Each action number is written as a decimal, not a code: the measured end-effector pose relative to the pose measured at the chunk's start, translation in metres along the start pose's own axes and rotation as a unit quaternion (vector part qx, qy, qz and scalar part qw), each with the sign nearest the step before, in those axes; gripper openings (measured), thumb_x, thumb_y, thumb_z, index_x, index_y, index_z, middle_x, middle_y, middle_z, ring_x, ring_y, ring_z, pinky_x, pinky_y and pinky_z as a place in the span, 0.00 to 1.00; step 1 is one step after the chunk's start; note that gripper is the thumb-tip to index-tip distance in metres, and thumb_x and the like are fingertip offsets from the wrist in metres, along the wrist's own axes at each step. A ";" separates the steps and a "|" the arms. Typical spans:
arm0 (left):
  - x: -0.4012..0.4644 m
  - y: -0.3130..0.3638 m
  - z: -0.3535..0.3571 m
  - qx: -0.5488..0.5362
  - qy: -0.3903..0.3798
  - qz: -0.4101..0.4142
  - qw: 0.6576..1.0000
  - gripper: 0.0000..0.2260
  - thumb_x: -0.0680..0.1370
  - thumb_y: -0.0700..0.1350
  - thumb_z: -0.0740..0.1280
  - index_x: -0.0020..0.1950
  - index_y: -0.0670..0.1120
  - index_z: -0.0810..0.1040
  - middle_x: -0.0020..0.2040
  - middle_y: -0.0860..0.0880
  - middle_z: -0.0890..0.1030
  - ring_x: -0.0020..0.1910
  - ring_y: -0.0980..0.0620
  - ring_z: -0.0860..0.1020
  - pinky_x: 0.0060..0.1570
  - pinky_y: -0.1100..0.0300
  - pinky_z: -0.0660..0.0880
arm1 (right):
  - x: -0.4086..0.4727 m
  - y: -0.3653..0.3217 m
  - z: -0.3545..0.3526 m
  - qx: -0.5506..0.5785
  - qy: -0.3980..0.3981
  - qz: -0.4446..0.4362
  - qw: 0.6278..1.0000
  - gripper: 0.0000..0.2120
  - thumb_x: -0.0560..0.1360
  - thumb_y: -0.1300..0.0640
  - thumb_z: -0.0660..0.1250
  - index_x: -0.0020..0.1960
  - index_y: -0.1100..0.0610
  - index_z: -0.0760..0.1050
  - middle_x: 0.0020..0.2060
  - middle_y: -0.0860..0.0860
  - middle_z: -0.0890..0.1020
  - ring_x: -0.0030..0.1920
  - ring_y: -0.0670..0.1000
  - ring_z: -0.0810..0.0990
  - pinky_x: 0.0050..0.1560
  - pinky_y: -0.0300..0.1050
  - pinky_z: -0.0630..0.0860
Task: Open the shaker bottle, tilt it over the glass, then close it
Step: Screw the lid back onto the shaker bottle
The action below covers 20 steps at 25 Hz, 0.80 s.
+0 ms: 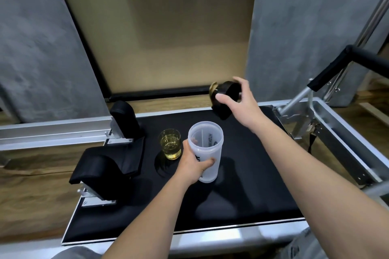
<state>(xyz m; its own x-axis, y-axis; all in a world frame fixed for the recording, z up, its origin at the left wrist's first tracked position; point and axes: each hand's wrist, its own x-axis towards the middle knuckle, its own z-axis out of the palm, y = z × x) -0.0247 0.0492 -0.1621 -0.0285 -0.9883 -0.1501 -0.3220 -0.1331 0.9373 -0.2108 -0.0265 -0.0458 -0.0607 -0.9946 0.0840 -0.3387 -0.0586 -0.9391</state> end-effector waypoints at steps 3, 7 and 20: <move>-0.001 0.004 0.000 -0.009 0.006 -0.004 1.000 0.34 0.74 0.40 0.80 0.68 0.52 0.61 0.57 0.63 0.71 0.54 0.65 0.74 0.44 0.76 0.71 | -0.015 -0.007 0.019 -0.010 -0.019 -0.072 0.997 0.40 0.63 0.34 0.76 0.69 0.45 0.66 0.66 0.52 0.74 0.66 0.52 0.73 0.64 0.47 0.70; -0.005 0.003 0.001 -0.003 -0.002 -0.014 1.000 0.35 0.74 0.40 0.80 0.71 0.53 0.61 0.58 0.63 0.72 0.56 0.62 0.75 0.54 0.66 0.72 | -0.034 0.000 0.039 -0.039 -0.042 -0.061 0.996 0.37 0.68 0.43 0.82 0.64 0.47 0.60 0.62 0.49 0.71 0.61 0.52 0.74 0.53 0.44 0.70; 0.002 0.011 0.000 -0.034 0.022 -0.058 0.998 0.13 0.82 0.49 0.68 0.61 0.42 0.79 0.44 0.52 0.86 0.48 0.49 0.82 0.38 0.66 0.82 | -0.102 0.071 0.073 -0.063 0.027 -0.044 0.997 0.39 0.66 0.40 0.81 0.65 0.46 0.59 0.70 0.43 0.68 0.67 0.50 0.74 0.58 0.47 0.76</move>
<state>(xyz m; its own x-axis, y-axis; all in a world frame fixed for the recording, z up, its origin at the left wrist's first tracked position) -0.0289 0.0454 -0.1521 0.0469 -0.9682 -0.2458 -0.2551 -0.2495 0.9342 -0.1599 0.0647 -0.1451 -0.0742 -0.9797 0.1860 -0.4608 -0.1317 -0.8777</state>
